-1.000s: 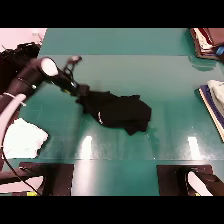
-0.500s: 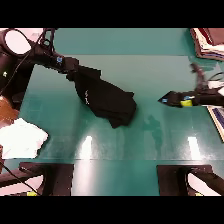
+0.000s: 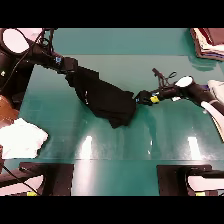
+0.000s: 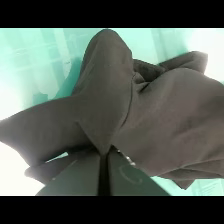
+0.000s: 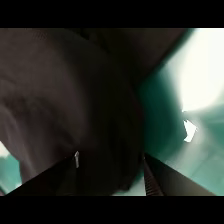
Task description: Fold the shirts.
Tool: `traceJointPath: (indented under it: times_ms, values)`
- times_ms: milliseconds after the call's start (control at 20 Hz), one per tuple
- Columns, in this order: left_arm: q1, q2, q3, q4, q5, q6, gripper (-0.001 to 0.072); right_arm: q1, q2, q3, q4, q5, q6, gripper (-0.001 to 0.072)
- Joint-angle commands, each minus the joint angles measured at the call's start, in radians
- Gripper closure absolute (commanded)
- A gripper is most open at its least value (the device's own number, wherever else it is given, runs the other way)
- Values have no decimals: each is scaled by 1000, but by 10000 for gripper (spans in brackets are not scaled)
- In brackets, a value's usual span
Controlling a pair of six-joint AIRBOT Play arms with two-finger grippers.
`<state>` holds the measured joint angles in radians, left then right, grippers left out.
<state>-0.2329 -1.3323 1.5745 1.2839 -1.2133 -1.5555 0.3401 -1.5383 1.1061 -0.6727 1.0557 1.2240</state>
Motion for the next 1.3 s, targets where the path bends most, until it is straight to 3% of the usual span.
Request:
traceJointPath:
  times_ms: [0, 100, 150, 350, 800, 1250]
  values:
    - [1, 1, 1, 0, -3, 0, 678, 27, -136, 107, 27, 84, -2, 329]
    - [1, 1, 2, 0, -3, 0, 678, 38, -161, 146, 25, 95, -26, 637]
    - [1, 1, 2, 0, -2, 0, 679, 40, -163, 166, 25, 95, -47, 689]
    - [1, 26, 40, 20, 6, 0, 679, 14, -85, 267, -54, 89, -47, 691]
    - [1, 322, 369, -18, 98, 0, 679, -133, 361, 613, -165, 90, -42, 691]
    - [1, 467, 455, -97, 203, 0, 679, -140, 640, 720, -483, 65, 72, 691]
